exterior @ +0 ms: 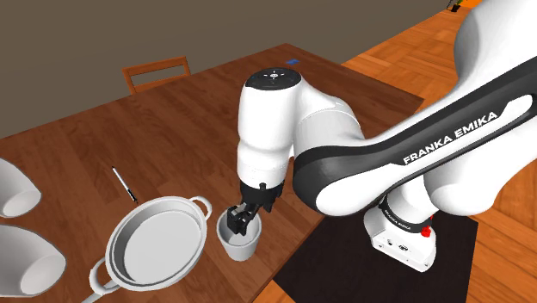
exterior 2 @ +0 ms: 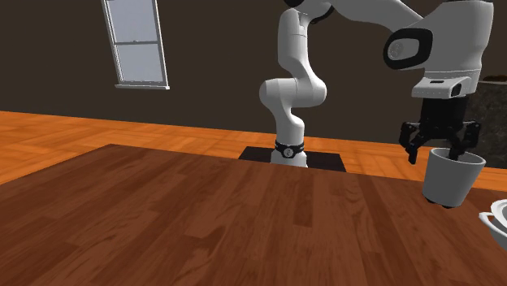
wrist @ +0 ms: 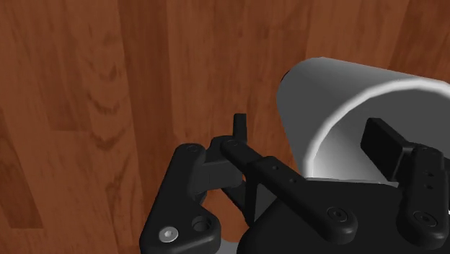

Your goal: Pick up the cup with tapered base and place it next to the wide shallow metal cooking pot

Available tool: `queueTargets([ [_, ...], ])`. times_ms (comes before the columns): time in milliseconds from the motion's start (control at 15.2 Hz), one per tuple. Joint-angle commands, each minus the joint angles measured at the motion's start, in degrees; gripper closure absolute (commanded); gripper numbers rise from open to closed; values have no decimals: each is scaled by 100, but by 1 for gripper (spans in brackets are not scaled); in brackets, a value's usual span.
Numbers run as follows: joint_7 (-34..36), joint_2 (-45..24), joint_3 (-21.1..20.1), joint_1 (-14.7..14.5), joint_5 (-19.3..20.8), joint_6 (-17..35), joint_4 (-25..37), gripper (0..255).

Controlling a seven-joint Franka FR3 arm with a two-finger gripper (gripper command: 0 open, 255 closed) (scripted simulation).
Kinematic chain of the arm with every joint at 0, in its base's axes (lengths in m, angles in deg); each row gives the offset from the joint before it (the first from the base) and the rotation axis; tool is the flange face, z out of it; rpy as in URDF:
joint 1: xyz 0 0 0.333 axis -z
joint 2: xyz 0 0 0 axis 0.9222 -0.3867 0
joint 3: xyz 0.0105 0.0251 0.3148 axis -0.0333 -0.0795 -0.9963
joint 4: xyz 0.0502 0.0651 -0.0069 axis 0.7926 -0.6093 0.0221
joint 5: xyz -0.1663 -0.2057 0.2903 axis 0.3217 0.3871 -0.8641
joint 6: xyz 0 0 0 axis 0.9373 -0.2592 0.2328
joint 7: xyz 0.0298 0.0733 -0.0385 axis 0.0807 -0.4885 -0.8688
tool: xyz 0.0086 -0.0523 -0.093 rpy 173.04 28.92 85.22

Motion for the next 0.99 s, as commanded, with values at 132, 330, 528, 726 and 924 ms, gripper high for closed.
queueTargets([
  [132,0,0,0,0,0,0,0,0],
  [330,-83,425,190,-31,-58,-685,269,0],
  [528,-96,520,241,-36,-59,-859,349,0],
  [726,-96,519,241,-36,-59,-859,350,0],
  [924,-95,518,241,-36,-59,-858,350,0],
])
